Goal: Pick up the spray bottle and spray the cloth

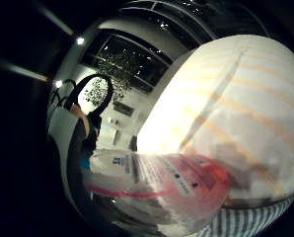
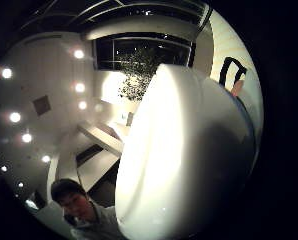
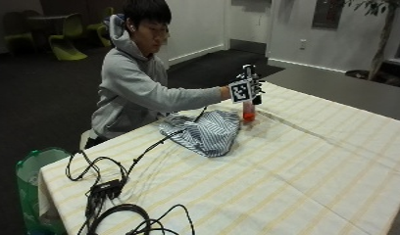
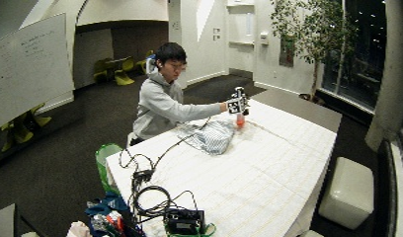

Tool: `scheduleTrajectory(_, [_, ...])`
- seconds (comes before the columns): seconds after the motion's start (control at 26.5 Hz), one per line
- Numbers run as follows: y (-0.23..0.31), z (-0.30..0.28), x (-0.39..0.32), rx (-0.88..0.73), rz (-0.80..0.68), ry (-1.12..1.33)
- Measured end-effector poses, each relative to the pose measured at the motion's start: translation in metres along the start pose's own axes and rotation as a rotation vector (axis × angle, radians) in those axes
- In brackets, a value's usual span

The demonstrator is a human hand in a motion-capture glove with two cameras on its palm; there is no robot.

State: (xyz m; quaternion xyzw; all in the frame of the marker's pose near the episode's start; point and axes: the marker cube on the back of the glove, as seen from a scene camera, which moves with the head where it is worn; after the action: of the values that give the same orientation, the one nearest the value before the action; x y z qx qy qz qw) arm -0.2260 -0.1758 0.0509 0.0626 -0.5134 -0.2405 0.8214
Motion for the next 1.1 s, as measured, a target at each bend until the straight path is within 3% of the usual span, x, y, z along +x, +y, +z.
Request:
scheduleTrajectory(0.08, [-0.015,0.003,0.004,0.091,0.013,-0.004])
scheduleTrajectory(0.23, [-0.017,-0.002,0.012,0.015,0.044,0.038])
scheduleTrajectory(0.42, [-0.025,-0.024,-0.007,0.041,0.052,-0.028])
scheduleTrajectory(0.68, [0.036,-0.057,-0.004,-0.250,0.060,0.224])
scheduleTrajectory(1.1, [0.115,-0.111,-0.022,-0.252,0.069,0.322])
